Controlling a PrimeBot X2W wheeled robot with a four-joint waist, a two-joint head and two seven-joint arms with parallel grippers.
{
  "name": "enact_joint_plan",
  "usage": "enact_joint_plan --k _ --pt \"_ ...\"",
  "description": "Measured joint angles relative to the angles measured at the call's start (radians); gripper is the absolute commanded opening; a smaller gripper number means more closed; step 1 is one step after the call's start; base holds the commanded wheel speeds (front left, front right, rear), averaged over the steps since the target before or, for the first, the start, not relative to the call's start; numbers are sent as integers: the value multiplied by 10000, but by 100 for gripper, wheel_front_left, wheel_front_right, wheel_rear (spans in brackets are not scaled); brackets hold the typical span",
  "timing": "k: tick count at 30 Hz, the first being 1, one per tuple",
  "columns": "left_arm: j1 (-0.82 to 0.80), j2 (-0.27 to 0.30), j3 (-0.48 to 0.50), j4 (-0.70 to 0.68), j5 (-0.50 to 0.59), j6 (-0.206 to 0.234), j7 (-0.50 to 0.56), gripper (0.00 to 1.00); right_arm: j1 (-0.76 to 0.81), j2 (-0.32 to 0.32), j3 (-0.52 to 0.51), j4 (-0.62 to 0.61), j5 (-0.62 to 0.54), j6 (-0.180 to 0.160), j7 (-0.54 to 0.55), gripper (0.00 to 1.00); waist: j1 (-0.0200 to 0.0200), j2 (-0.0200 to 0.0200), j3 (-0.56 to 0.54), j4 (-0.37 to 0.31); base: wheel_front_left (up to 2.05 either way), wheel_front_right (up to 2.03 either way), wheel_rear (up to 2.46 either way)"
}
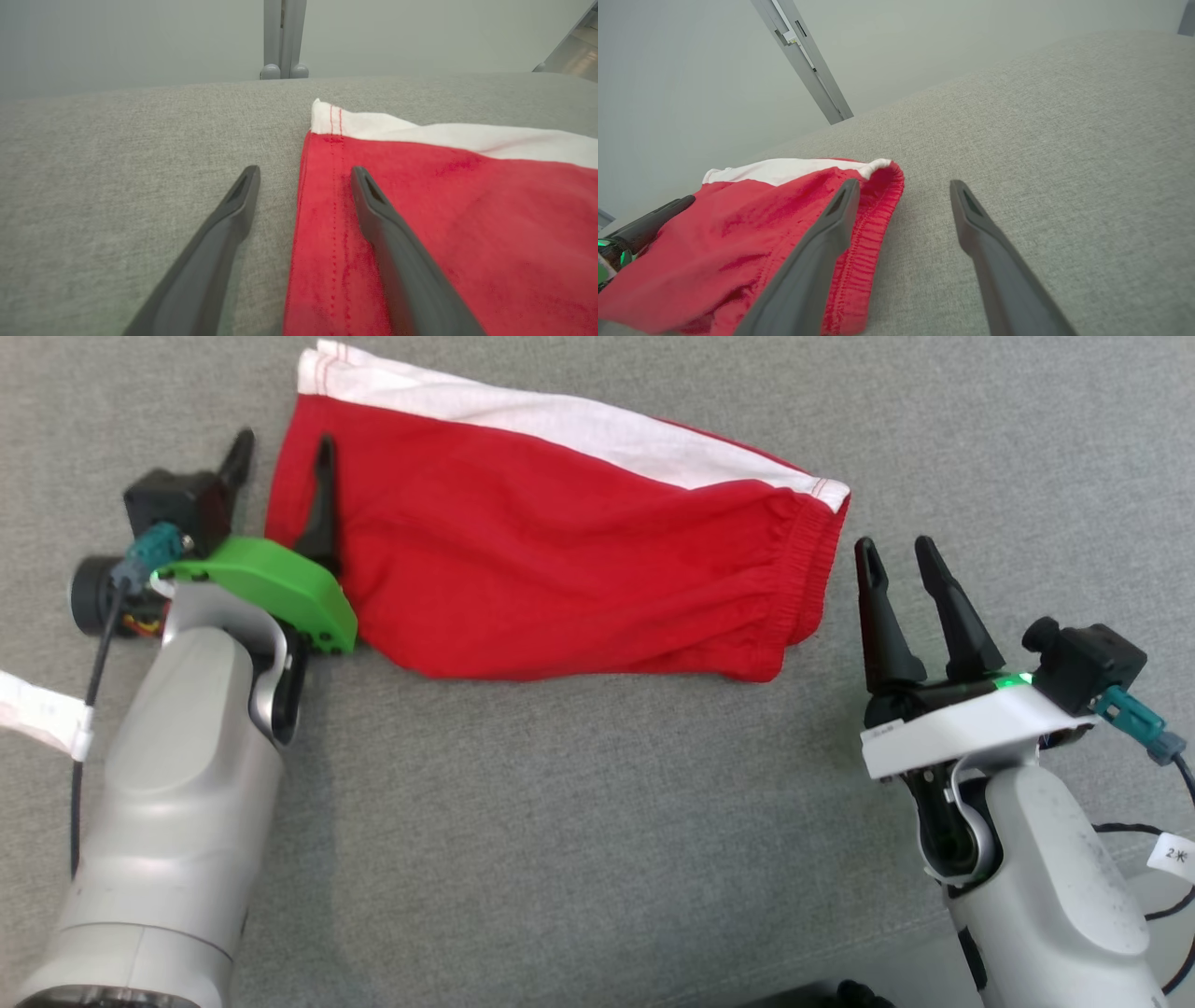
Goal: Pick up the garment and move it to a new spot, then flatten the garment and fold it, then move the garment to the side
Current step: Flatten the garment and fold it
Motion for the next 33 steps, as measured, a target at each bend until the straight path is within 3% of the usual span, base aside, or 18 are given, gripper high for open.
enact_joint_plan --k 5,6,8,14,21,27,33 --pt "176 -81 -708 675 -830 0 456 100 308 6 -244 134 -477 2 0 100 0 0 -416 108 0 0 0" --pt "225 -79 -918 736 -1047 0 635 76 337 6 -282 203 -537 0 0 100 0 0 -484 135 0 0 0" --pt "262 -71 -1344 759 -1419 0 932 0 371 6 -322 268 -610 2 0 100 0 0 -609 189 0 0 0" --pt "492 33 -2253 679 -2330 0 1101 0 518 6 -435 514 -1030 0 0 100 0 0 -977 314 0 0 0" --pt "1138 90 -2456 989 -2824 -2 330 0 909 8 -662 953 -1344 0 0 100 0 0 -1615 533 0 0 0" --pt "2284 -6 -2222 993 -2892 44 61 0 1403 4 -702 1277 -1547 2 0 100 0 0 -2316 835 0 0 0" --pt "3819 -253 -1553 -140 -2573 527 25 0 1882 0 -677 1446 -1747 0 0 100 0 0 -2904 1308 0 0 0"
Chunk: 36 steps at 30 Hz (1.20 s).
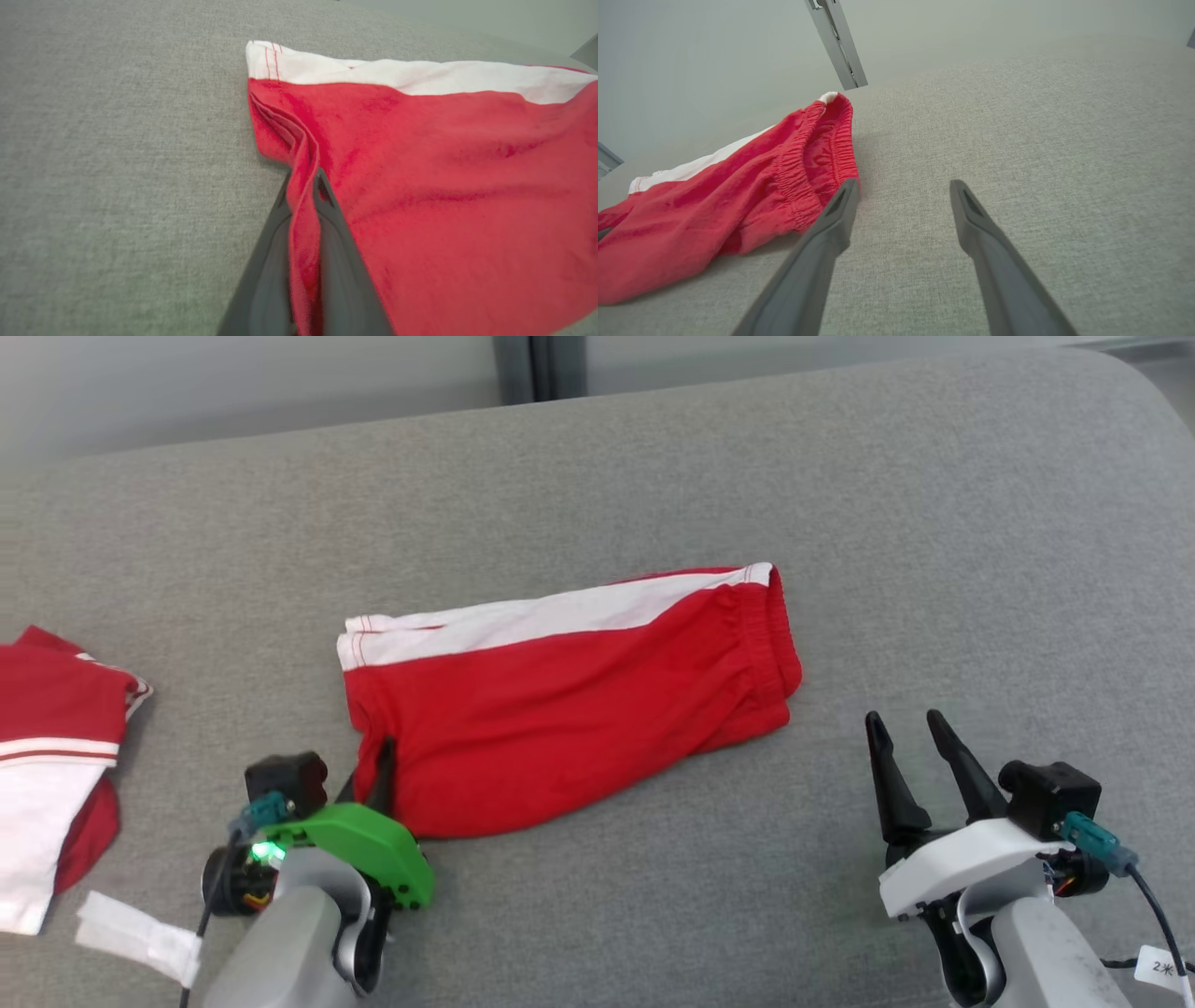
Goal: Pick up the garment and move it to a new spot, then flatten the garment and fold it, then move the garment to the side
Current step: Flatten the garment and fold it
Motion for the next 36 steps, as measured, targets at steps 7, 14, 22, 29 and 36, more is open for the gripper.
enact_joint_plan --k 7,14,22,29,36 --pt "1418 -374 1034 -1862 1110 665 0 100 -15 -59 291 -21 -604 0 0 100 -1 0 -363 654 0 0 0" --pt "2201 -851 1672 -3066 2242 462 -15 100 -1482 -77 828 1175 -1720 2 2 100 0 0 -354 1375 0 0 0" --pt "2243 -941 1956 -3095 2568 163 -15 100 -2498 -29 -196 3680 -2905 2 -2 100 0 0 -118 1972 0 0 0" --pt "2221 -949 1881 -3340 2479 132 -15 100 -2932 -52 445 4730 -1643 -12 -92 87 0 0 347 2166 0 0 0" --pt "2206 -961 1778 -3536 2408 190 -15 100 -2766 -10 1325 4197 -104 -25 -88 0 0 0 474 2061 0 0 0"
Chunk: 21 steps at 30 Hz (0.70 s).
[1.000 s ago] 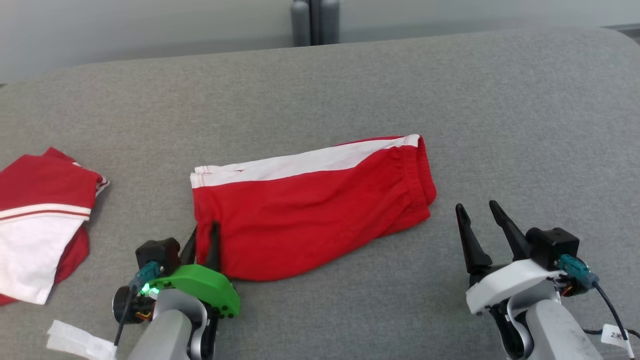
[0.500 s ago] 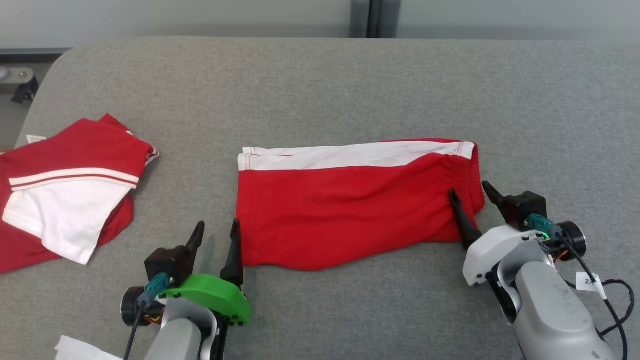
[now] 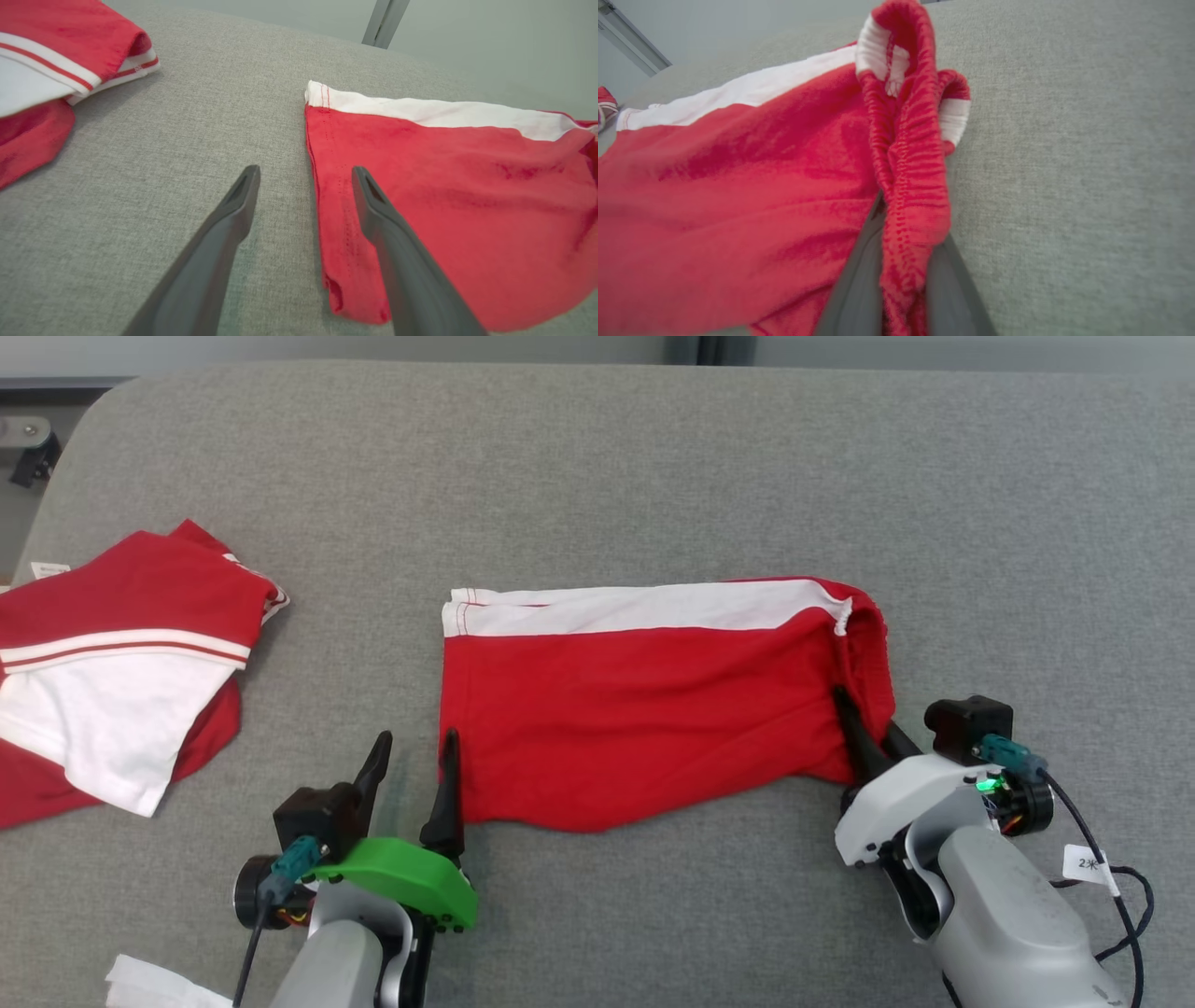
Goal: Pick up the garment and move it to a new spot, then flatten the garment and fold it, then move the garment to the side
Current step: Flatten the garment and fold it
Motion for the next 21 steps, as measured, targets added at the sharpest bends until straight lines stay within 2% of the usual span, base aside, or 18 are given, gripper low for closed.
enact_joint_plan --k 4,9,14,18,21 --pt "11 -2 48 -15 50 4 0 100 257 -69 -594 -232 44 33 61 0 0 0 -122 -132 0 0 0" --pt "67 -2 10 -8 105 2 0 100 314 -1039 -1772 -299 -86 29 65 0 0 0 -313 -286 0 0 0" --pt "235 -2 -184 2 86 0 0 100 127 -1634 -2403 -253 -485 27 65 0 0 0 -489 -380 0 0 0" --pt "277 -8 -351 19 12 40 0 100 -132 -1538 -2251 -295 -669 23 65 0 0 0 -645 -443 0 0 0" --pt "350 -8 -439 54 -56 65 0 100 -181 -951 -1120 -619 -477 21 309 0 0 0 -759 -465 0 0 0"
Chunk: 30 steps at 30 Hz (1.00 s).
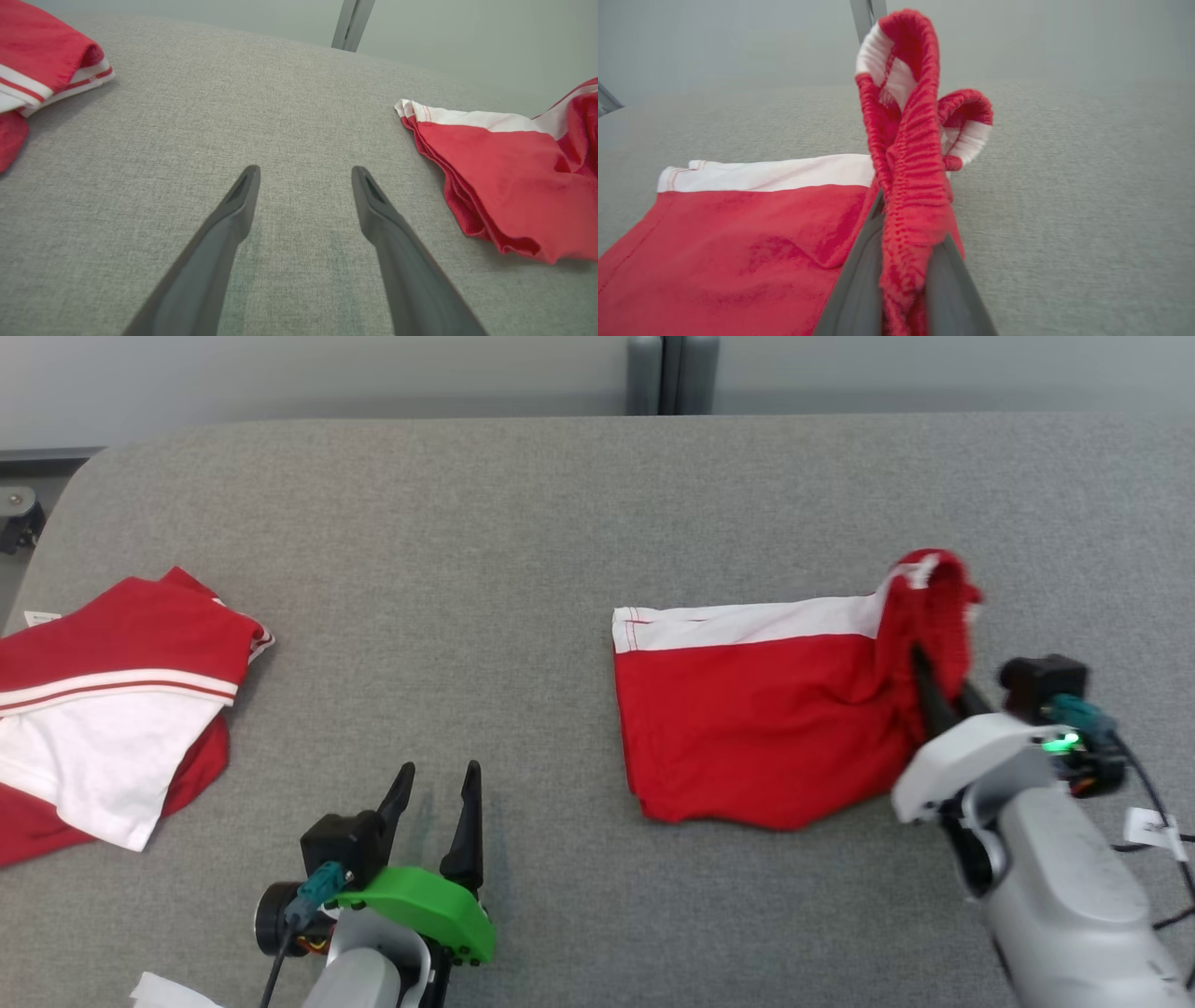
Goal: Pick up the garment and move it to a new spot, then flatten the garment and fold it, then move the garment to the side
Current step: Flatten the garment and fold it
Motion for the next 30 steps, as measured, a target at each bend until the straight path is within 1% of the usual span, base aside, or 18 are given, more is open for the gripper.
enact_joint_plan --k 2,3,5,7,9,10,11,12,18,20,22,26,28,30 --pt "26 0 -56 29 -25 2 0 100 -11 460 878 -384 617 6 376 0 1 0 -65 5 0 0 0" --pt "27 2 -86 29 -48 8 0 100 -2 560 1243 -550 861 6 522 0 0 0 -85 15 0 0 0" --pt "29 -4 -167 29 -105 10 0 100 35 656 1994 -965 1411 4 848 0 0 0 -115 76 0 0 0" --pt "30 -6 -199 21 -140 12 0 100 68 750 2495 -1246 1847 4 1039 0 0 0 -129 160 0 0 0" --pt "30 -4 -211 23 -148 13 0 100 63 851 2861 -1333 1998 4 1129 0 0 0 -136 255 0 0 0" --pt "30 -4 -224 31 -153 13 0 100 55 890 3026 -1294 2021 4 1160 27 0 0 -137 313 0 0 0" --pt "30 -2 -240 38 -167 13 0 100 32 915 3179 -1220 2025 4 1149 62 0 0 -135 375 0 0 0" --pt "30 -4 -263 44 -167 17 0 100 -3 926 3329 -1158 2036 4 1127 100 0 0 -134 424 0 0 0" --pt "78 -2 -247 -8 -171 96 0 100 -198 982 4151 -773 2502 4 384 100 0 0 -174 680 0 0 0" --pt "158 -4 -190 -102 -82 100 0 100 -196 988 4236 -640 2548 4 159 100 0 0 -240 678 0 0 0" --pt "264 -2 -88 -150 21 102 0 100 -184 988 4109 -456 2429 4 -31 100 0 0 -303 635 0 0 0" --pt "360 -4 157 -405 451 188 -2 100 -50 872 3122 -247 1569 4 -207 100 0 0 -438 460 0 0 0" --pt "514 -4 295 -554 711 203 0 100 155 679 2243 -675 838 4 -219 100 0 0 -509 336 0 0 0" --pt "603 -2 407 -669 1005 230 0 100 528 648 1498 -1080 228 4 -221 100 0 -1 -592 236 0 0 0"
